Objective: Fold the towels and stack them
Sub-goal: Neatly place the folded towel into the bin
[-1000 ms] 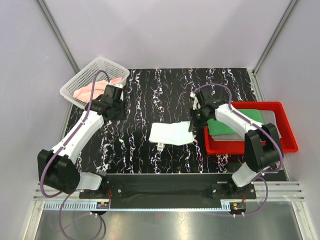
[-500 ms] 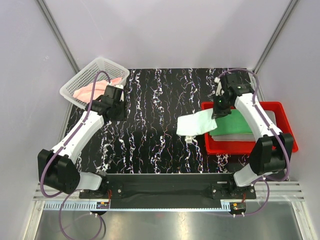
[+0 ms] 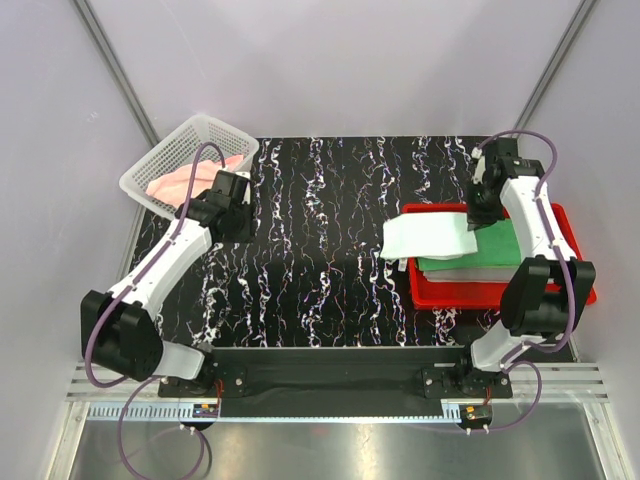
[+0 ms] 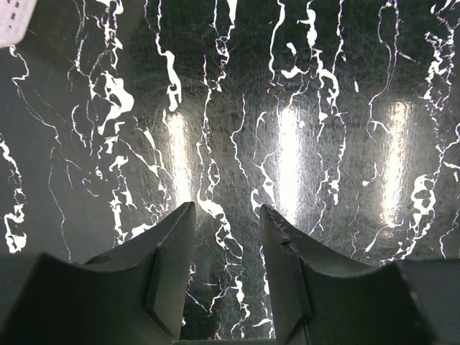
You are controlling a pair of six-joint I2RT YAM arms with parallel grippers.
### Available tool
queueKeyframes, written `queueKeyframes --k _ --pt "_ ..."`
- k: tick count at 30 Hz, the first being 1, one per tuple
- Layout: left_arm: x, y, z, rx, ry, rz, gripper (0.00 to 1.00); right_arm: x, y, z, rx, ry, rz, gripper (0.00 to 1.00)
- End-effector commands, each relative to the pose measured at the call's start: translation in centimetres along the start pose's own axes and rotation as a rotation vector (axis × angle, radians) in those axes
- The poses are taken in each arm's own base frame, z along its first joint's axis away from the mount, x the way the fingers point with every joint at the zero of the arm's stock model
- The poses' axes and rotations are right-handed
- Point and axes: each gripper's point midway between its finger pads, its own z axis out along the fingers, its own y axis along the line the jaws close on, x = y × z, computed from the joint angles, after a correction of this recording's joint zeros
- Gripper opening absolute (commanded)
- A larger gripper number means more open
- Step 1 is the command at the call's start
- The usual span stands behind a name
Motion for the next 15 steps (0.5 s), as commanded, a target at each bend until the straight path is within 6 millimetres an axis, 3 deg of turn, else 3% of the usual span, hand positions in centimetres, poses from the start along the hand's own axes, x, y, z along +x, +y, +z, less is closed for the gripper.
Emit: queueKeyframes --k 1,7,15 --pt "-1.6 -0.8 -0.3 0.042 -0.036 -0.004 0.46 -1.7 -2.8 -0.9 0.078 -0.03 -0.012 0.0" --pt "-1.9 -1.1 -0.3 0.051 -0.033 -0.009 0.46 -3.0 -4.0 -0.8 0.084 -0.046 -0.005 0.0" --pt "-2.2 -0.9 -0.5 0.038 -0.035 -0.006 0.46 -3.3 -4.9 1.5 0.083 0.01 0.005 0.0"
